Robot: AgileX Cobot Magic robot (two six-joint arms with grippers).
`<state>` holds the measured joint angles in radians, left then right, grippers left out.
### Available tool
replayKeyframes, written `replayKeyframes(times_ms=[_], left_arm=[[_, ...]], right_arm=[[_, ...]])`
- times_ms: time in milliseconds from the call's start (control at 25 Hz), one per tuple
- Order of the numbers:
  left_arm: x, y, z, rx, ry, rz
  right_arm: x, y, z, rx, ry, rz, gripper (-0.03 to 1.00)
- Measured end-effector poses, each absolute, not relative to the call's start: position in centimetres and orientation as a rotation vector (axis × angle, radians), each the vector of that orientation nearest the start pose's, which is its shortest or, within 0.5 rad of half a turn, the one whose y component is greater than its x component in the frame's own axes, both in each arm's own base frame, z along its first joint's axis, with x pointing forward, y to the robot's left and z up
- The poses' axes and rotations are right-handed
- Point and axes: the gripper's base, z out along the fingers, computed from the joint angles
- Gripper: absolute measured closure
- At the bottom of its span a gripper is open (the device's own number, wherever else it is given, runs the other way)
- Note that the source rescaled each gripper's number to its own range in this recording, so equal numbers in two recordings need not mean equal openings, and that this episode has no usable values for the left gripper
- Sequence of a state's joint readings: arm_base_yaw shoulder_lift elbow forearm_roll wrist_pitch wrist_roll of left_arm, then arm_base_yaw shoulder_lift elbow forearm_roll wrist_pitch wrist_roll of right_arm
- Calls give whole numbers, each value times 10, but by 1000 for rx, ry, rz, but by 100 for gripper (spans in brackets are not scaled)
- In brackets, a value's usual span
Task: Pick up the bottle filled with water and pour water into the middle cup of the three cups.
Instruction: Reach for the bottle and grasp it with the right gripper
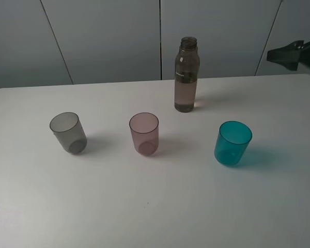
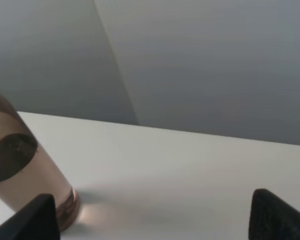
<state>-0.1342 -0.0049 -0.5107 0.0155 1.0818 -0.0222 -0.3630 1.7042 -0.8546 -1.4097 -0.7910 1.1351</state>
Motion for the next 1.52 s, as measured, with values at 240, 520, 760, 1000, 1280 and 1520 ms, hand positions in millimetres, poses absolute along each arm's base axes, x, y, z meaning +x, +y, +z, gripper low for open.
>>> replayKeyframes(times_ms=[240, 520, 760, 1000, 1280, 1520], left_arm=[[-8, 2, 278, 114, 2047, -79], [-8, 2, 278, 114, 2047, -79], [-8, 2, 278, 114, 2047, -79], [-8, 2, 278, 114, 2047, -79], [-8, 2, 278, 114, 2047, -79], [-8, 2, 278, 114, 2047, -79]], right_arm=[[357, -60, 183, -532, 1966, 518, 46], [377, -59, 158, -928, 1713, 432, 46], [391, -59, 144, -924, 1634, 507, 46], [402, -46, 130, -941, 1598, 596, 46], [421, -29, 119, -997, 1563, 629, 69], [428, -18, 106, -1019, 1556, 663, 71]])
